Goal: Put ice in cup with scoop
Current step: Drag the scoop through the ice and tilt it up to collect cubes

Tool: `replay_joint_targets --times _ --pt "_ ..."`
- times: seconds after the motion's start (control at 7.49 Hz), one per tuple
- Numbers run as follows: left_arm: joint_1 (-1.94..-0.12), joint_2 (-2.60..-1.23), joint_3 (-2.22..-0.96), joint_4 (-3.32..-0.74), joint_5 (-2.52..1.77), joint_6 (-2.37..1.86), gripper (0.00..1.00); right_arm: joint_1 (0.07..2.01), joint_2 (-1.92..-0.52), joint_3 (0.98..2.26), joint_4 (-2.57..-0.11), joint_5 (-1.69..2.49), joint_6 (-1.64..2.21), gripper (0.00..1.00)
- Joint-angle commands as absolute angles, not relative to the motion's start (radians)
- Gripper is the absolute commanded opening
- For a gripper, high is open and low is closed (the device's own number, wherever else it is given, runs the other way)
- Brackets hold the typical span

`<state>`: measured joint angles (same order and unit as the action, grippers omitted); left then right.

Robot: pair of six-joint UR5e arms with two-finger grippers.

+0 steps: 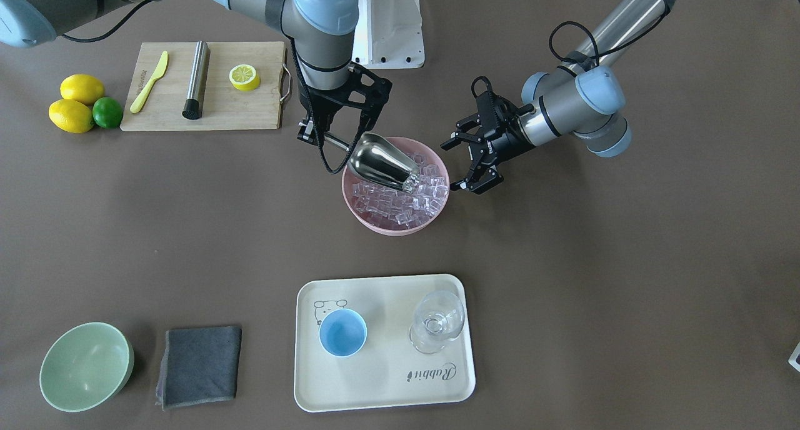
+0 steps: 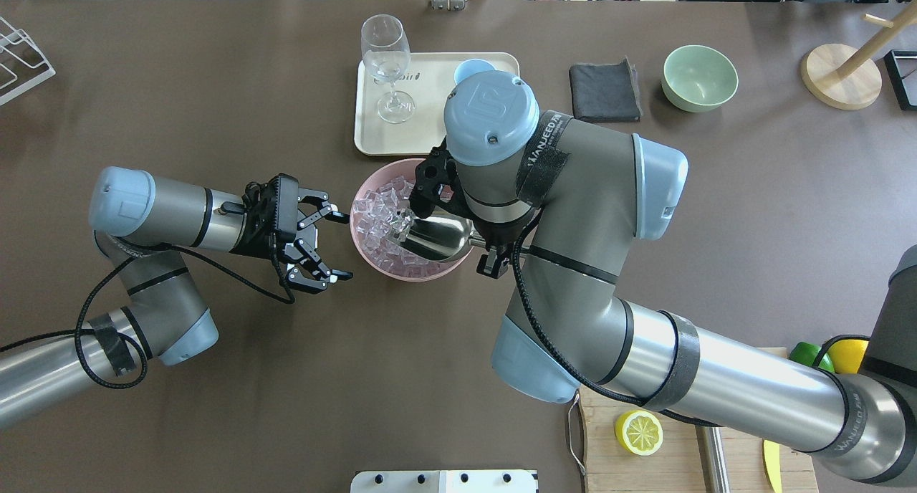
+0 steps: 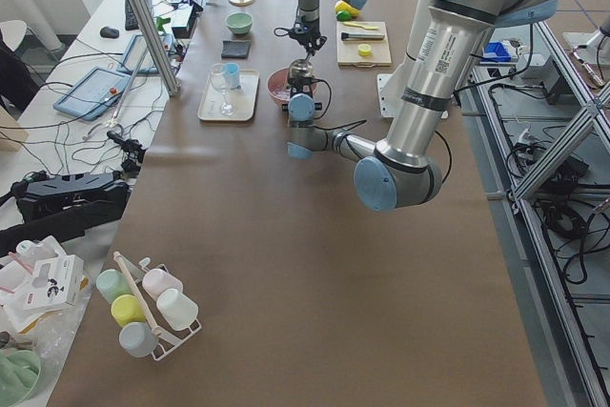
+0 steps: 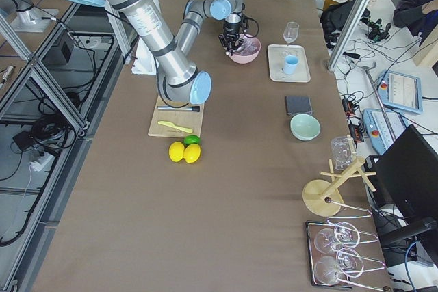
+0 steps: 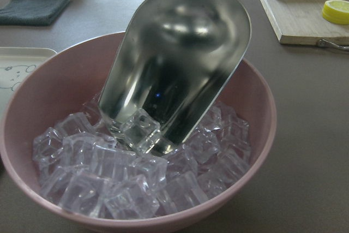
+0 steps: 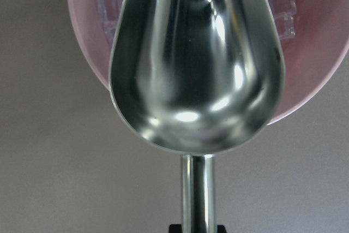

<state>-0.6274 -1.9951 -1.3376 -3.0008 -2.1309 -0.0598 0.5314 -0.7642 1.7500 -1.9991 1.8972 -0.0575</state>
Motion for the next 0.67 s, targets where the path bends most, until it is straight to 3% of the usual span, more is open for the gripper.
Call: replay_joint_targets --times 0.0,0.53 --pt "-0.634 -1.988 -1.338 -3.0 -2.148 -0.06 0.98 0.531 -0.77 1.738 -1.98 1.896 -0.057 0.0" --pt "-0.638 -1.988 -1.338 -3.0 -2.149 -0.06 0.98 0.531 -0.828 1.828 -1.901 1.894 -0.055 0.0"
